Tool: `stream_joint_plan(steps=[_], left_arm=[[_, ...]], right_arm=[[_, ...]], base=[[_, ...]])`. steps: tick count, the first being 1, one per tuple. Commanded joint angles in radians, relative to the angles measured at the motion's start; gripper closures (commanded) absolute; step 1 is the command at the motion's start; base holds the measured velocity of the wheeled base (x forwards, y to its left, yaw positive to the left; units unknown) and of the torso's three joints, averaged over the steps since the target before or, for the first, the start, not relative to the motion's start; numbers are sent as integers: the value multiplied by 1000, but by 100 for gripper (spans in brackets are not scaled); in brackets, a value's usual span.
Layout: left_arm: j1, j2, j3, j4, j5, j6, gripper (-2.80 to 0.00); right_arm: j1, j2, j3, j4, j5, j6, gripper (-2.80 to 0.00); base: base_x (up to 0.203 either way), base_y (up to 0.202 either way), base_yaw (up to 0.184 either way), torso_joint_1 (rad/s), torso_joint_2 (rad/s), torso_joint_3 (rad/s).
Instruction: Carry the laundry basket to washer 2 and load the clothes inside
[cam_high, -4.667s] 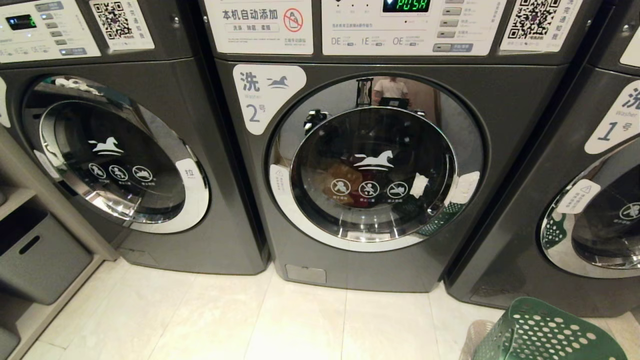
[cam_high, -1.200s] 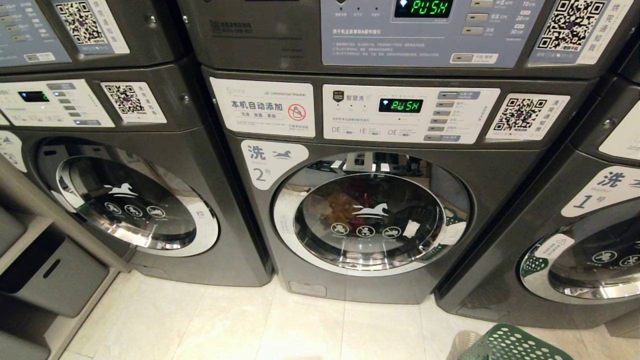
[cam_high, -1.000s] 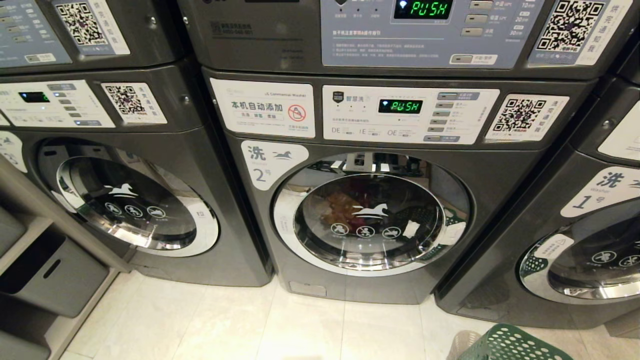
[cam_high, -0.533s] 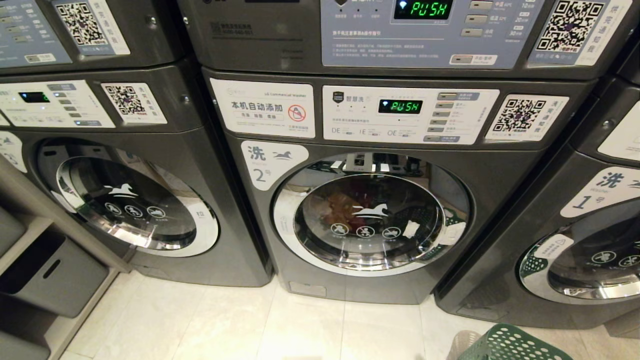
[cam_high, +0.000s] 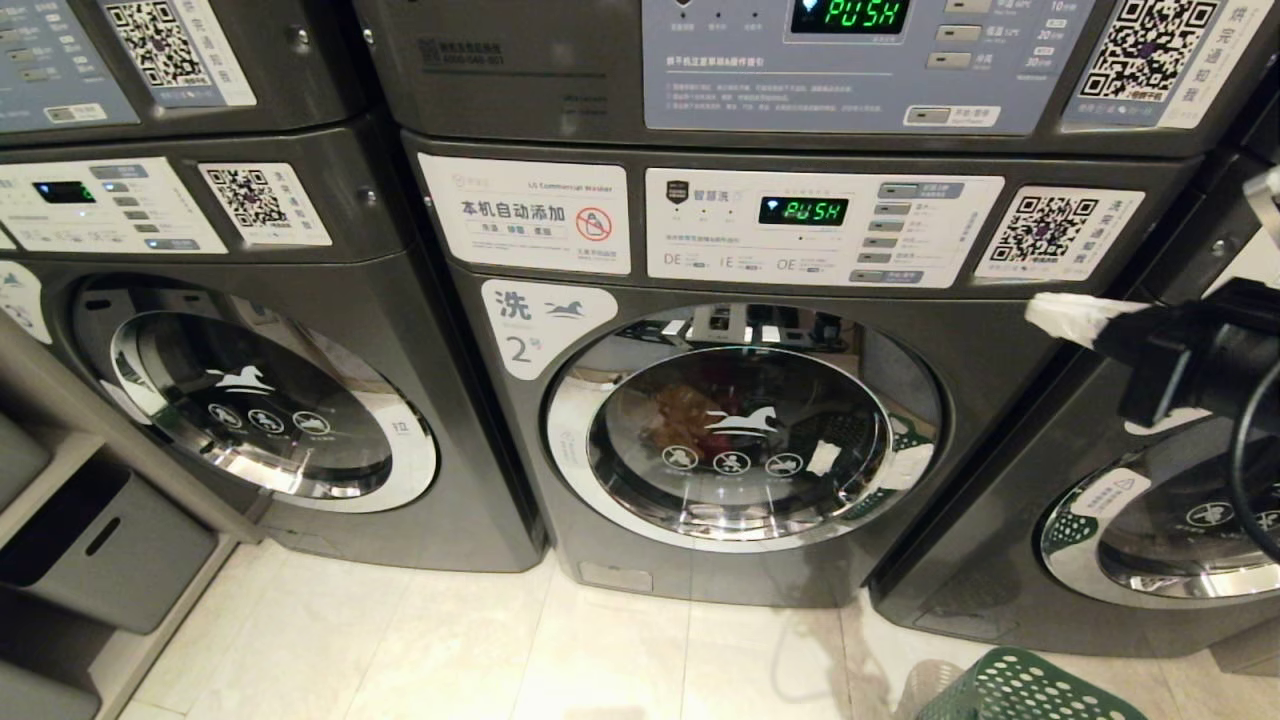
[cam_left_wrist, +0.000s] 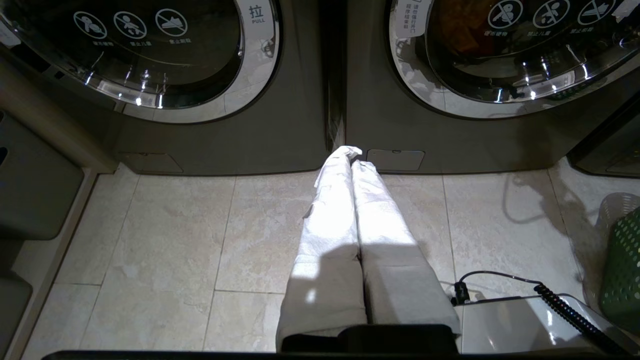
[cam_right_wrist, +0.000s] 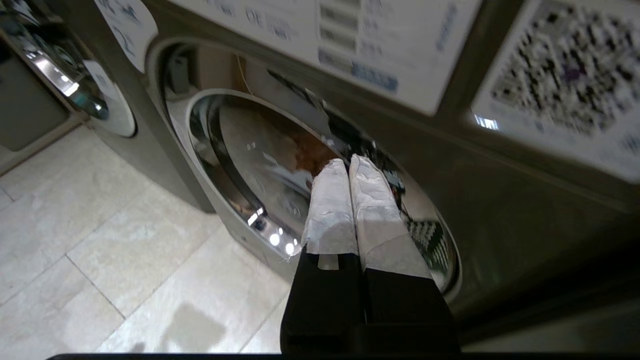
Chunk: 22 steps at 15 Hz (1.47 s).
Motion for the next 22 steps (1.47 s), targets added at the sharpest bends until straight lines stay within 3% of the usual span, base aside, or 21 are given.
stream_joint_plan(steps=[1, 4, 7, 11, 22], left_arm=[[0, 0, 0, 1, 0, 0, 0], [0, 0, 0, 1, 0, 0, 0], [0, 0, 0, 1, 0, 0, 0], [0, 0, 0, 1, 0, 0, 0], [0, 0, 0, 1, 0, 0, 0]], right_arm=[[63, 112, -49, -35, 3, 2, 0], [162, 105, -53, -44, -5, -3, 0], [165, 104, -47, -72, -7, -17, 0], [159, 139, -18, -205, -8, -136, 0], [153, 327, -173, -277, -64, -144, 0]], base=[[0, 0, 0, 0, 0, 0], [0, 0, 0, 0, 0, 0], [0, 0, 0, 0, 0, 0], [0, 0, 0, 0, 0, 0], [0, 0, 0, 0, 0, 0]])
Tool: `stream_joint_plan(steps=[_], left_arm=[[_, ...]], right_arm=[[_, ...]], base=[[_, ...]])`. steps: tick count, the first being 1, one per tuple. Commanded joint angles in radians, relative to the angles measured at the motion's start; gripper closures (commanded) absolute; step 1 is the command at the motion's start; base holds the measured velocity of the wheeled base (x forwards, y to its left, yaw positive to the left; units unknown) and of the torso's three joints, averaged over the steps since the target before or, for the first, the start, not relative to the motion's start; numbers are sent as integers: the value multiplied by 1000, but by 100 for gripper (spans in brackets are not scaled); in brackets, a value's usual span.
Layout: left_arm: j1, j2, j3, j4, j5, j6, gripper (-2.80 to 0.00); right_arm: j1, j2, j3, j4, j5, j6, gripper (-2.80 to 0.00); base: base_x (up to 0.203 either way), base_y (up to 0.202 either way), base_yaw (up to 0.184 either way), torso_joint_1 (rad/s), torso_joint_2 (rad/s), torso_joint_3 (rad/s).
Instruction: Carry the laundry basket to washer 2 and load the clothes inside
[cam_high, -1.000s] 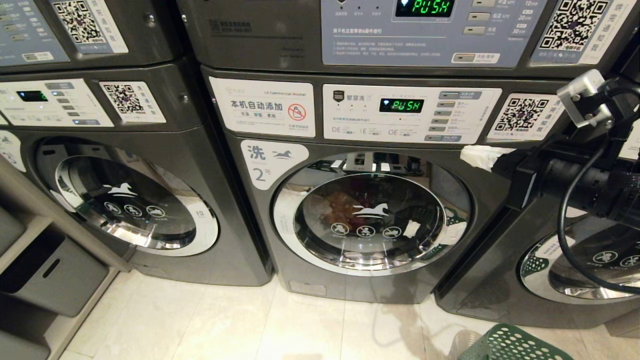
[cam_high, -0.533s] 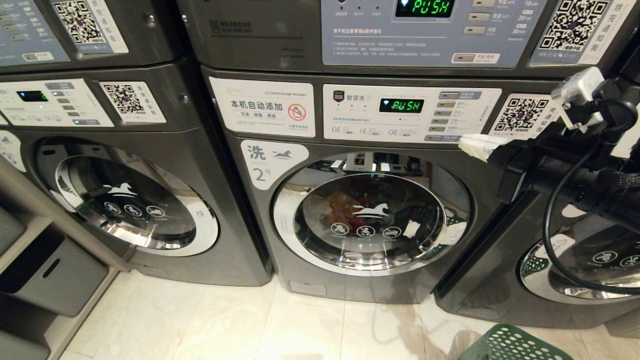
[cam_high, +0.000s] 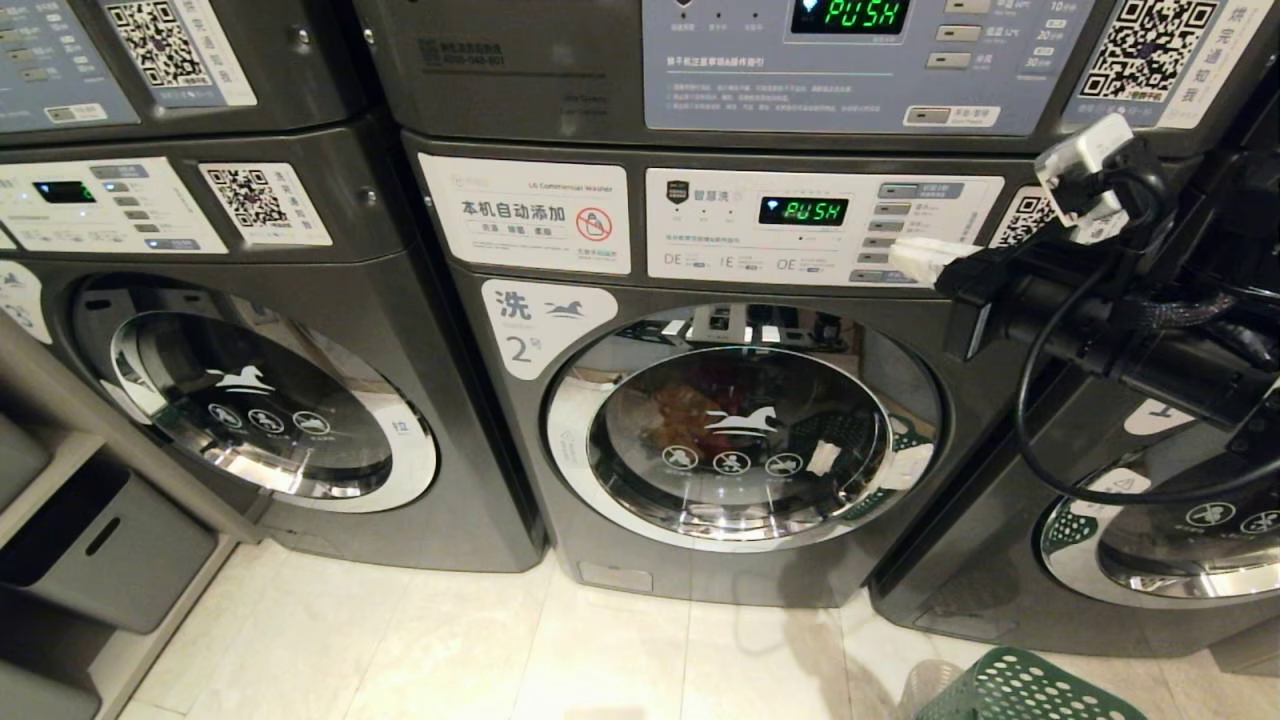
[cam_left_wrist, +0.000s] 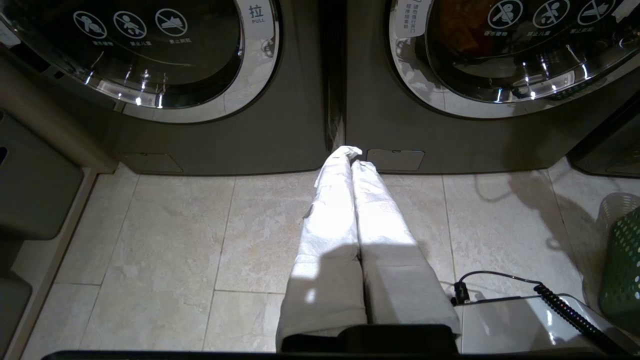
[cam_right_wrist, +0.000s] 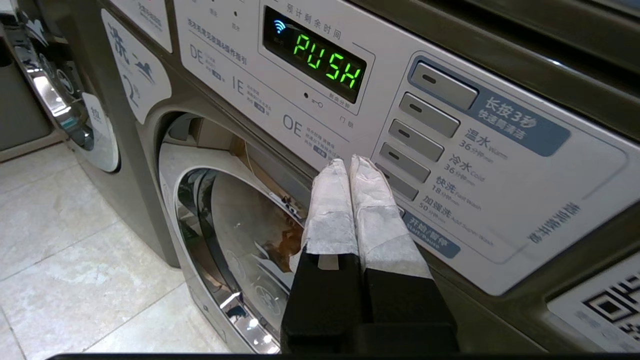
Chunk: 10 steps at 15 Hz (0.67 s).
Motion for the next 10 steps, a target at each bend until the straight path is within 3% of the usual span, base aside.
stream_joint_plan(steps=[1, 10], left_arm=[[0, 0, 0, 1, 0, 0, 0], [0, 0, 0, 1, 0, 0, 0]], right_arm=[[0, 49, -21, -6, 0, -1, 0], [-20, 100, -71, -8, -20, 2, 0]], base=[[0, 0, 0, 0, 0, 0], [0, 0, 0, 0, 0, 0]])
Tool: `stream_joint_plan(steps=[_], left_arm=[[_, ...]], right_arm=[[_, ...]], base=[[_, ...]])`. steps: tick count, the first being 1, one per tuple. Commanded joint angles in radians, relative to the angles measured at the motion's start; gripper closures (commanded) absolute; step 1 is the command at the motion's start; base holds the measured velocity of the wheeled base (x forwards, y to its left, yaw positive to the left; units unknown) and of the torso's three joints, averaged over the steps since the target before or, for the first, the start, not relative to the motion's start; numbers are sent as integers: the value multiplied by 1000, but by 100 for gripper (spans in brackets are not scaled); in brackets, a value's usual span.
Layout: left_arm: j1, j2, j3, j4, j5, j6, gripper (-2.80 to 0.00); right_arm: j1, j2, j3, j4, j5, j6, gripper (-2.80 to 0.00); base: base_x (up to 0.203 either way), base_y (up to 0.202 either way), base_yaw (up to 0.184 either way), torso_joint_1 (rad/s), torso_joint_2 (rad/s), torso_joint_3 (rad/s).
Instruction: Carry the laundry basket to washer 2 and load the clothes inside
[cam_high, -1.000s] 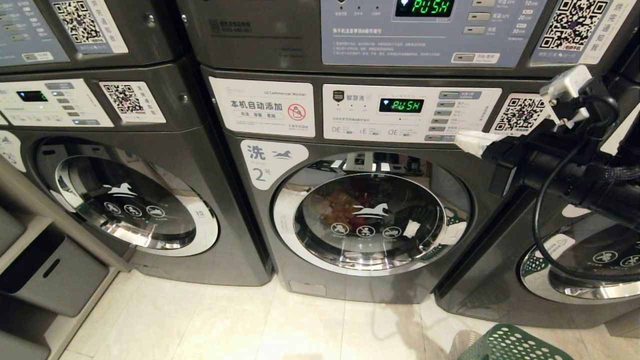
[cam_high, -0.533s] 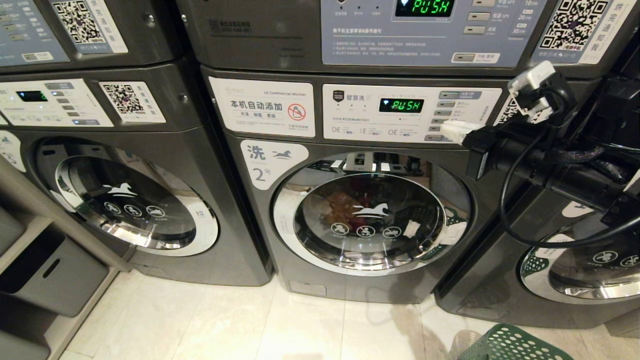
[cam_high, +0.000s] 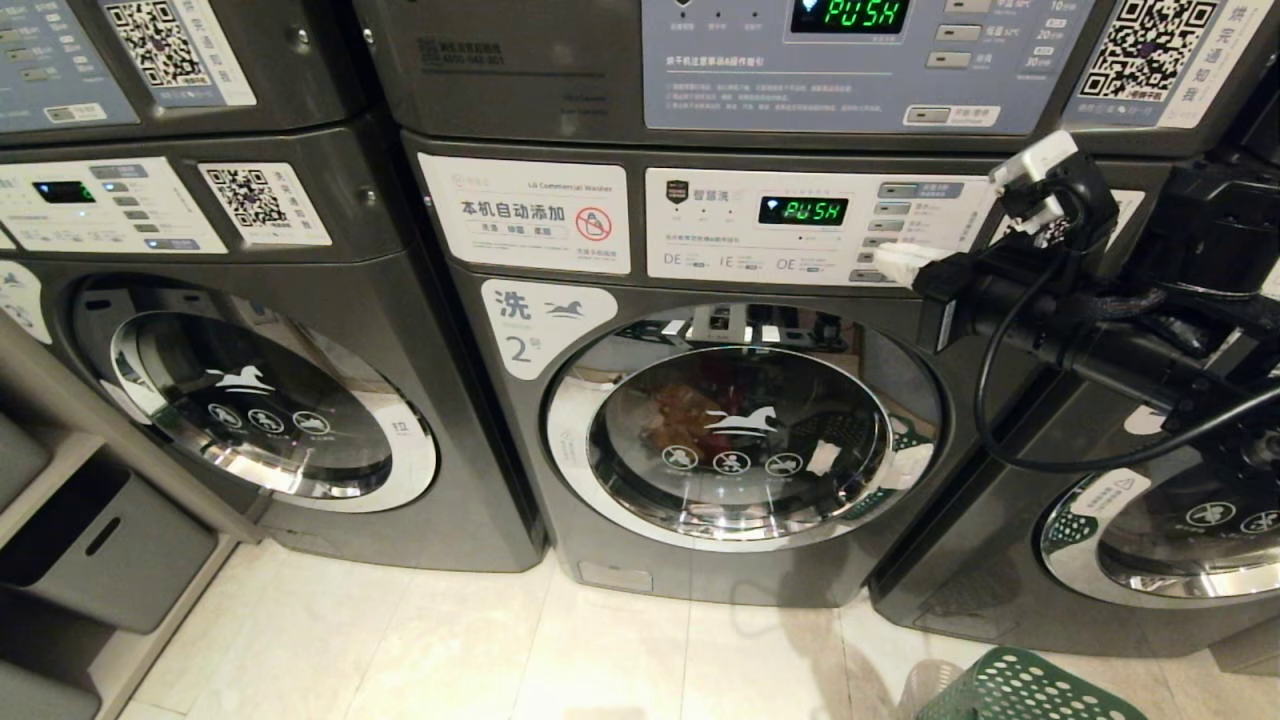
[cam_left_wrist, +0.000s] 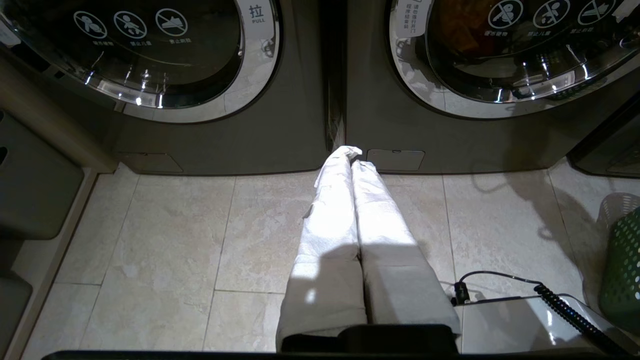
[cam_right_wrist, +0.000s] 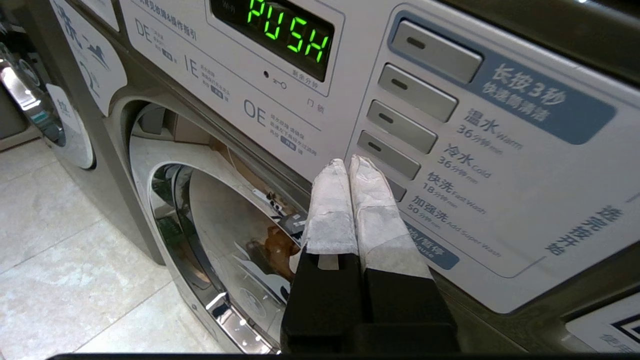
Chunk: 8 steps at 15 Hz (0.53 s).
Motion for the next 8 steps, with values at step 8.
stream_joint_plan(steps=[8], left_arm=[[0, 0, 0, 1, 0, 0, 0]], right_arm=[[-27, 33, -40, -5, 1, 1, 0]], base=[[0, 0, 0, 0, 0, 0]])
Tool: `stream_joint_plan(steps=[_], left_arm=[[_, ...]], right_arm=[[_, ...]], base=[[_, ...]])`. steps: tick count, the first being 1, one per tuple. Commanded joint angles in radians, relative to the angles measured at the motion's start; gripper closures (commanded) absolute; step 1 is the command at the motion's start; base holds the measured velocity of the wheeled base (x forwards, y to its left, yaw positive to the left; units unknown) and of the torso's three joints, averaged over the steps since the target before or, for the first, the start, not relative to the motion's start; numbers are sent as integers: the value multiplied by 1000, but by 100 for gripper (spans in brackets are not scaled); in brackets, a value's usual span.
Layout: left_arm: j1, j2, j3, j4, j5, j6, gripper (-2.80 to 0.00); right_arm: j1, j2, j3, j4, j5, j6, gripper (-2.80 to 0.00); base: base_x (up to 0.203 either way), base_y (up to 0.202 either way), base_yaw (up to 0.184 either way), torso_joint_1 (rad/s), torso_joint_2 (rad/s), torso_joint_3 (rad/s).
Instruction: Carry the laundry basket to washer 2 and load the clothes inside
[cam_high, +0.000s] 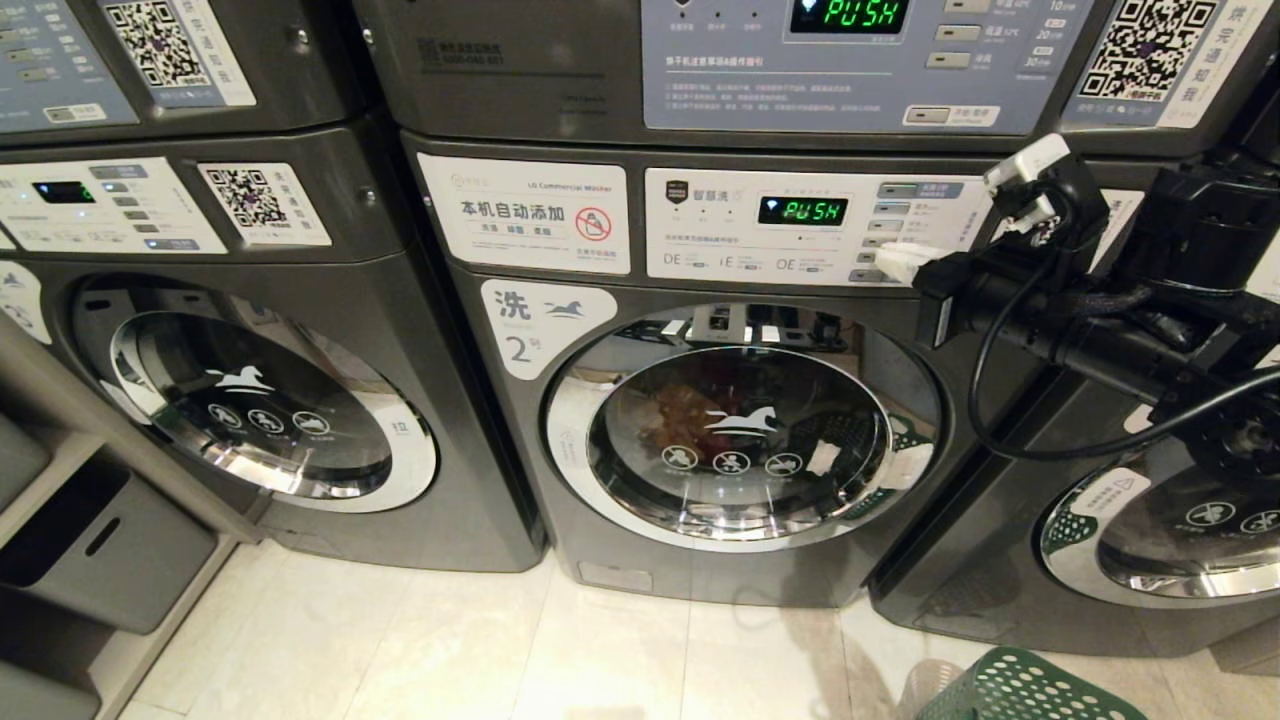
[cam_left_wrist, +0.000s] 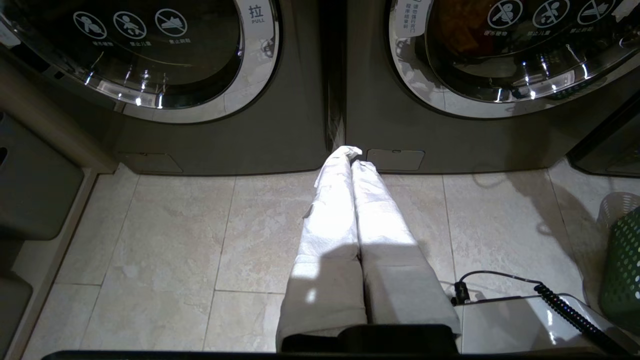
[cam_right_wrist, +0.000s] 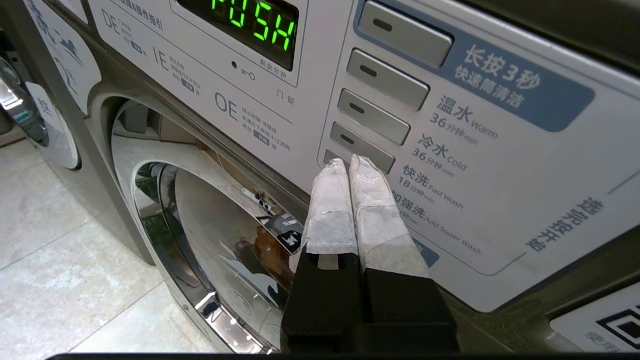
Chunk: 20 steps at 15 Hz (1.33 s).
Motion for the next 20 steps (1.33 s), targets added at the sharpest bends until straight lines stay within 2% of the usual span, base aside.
stream_joint_plan(steps=[1, 14, 20], left_arm=[[0, 0, 0, 1, 0, 0, 0], [0, 0, 0, 1, 0, 0, 0], [0, 0, 0, 1, 0, 0, 0]], right_arm=[[-7, 6, -19, -5, 3, -1, 0], [-7, 28, -23, -8, -1, -3, 0], [-7, 26, -47, -6, -44, -1, 0]], base=[[0, 0, 0, 0, 0, 0], [0, 0, 0, 0, 0, 0], [0, 0, 0, 0, 0, 0]])
